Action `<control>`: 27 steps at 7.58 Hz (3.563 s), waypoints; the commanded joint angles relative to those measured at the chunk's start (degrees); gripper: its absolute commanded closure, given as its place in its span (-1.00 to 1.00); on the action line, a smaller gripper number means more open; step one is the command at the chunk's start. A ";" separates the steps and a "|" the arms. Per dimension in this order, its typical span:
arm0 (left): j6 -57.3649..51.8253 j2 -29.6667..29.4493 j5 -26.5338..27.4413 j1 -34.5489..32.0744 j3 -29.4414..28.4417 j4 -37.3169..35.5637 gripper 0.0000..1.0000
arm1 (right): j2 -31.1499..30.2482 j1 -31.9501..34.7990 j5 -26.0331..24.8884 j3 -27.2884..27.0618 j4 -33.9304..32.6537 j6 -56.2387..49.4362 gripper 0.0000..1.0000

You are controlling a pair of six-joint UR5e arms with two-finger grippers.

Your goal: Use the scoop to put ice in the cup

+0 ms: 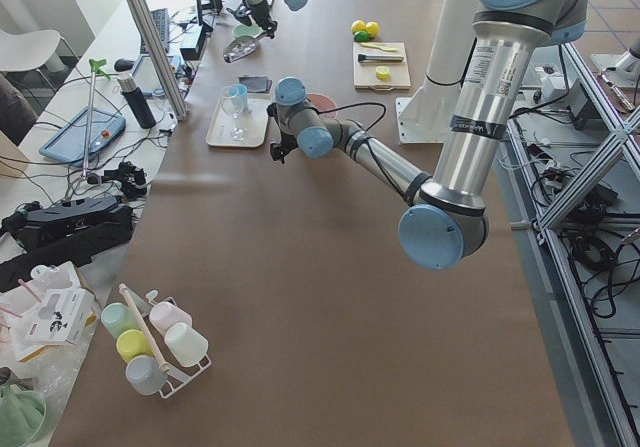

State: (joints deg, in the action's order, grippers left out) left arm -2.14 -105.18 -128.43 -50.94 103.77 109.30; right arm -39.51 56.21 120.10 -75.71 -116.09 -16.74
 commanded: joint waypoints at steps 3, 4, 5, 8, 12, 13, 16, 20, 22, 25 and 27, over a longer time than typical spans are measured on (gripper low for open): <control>14.36 5.75 -3.20 -8.42 0.90 -0.58 -0.98 | 1.98 -2.42 -3.29 2.49 -4.22 -2.50 1.00; 14.53 8.48 -8.97 -19.61 0.13 -0.76 -0.98 | 3.89 -3.03 -4.43 3.10 -7.01 -3.46 1.00; 14.53 12.16 -9.46 -29.73 -0.40 -0.76 -0.98 | 5.39 -3.56 -5.31 3.37 -9.13 -3.56 1.00; 13.65 15.18 -9.03 -41.34 -8.82 -0.67 -0.98 | 8.03 -4.27 -8.38 5.82 -11.51 -5.66 1.00; 13.56 16.94 -1.85 -40.65 -14.47 -0.67 -0.98 | 13.65 -4.62 -11.55 14.16 -12.93 -7.77 1.00; 13.74 16.33 0.70 -40.29 -14.47 -0.67 -0.98 | 15.14 -4.71 -11.73 16.36 -12.93 -8.04 1.00; 13.74 16.77 0.72 -38.19 -14.03 -0.76 -0.99 | 15.69 -5.76 -13.83 17.43 -14.68 -8.13 1.00; 13.65 17.21 0.73 -36.77 -15.17 -0.76 -0.98 | 17.09 -5.76 -15.33 18.49 -17.06 -9.62 1.00; 13.65 16.68 0.64 -37.04 -14.39 -0.84 -0.99 | 18.84 -5.76 -17.09 20.49 -18.11 -10.76 1.00; 12.61 17.21 0.64 -36.95 -7.21 -13.79 -1.00 | 19.20 -5.76 -18.06 21.56 -18.12 -12.26 1.00; -5.53 16.69 1.16 -39.22 0.17 -34.91 -0.99 | 19.38 -5.76 -17.89 22.44 -18.12 -12.26 1.00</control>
State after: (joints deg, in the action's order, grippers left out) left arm 4.29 -87.91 -127.73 -88.41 98.00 91.93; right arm -20.25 50.45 102.19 -53.89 -134.21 -28.84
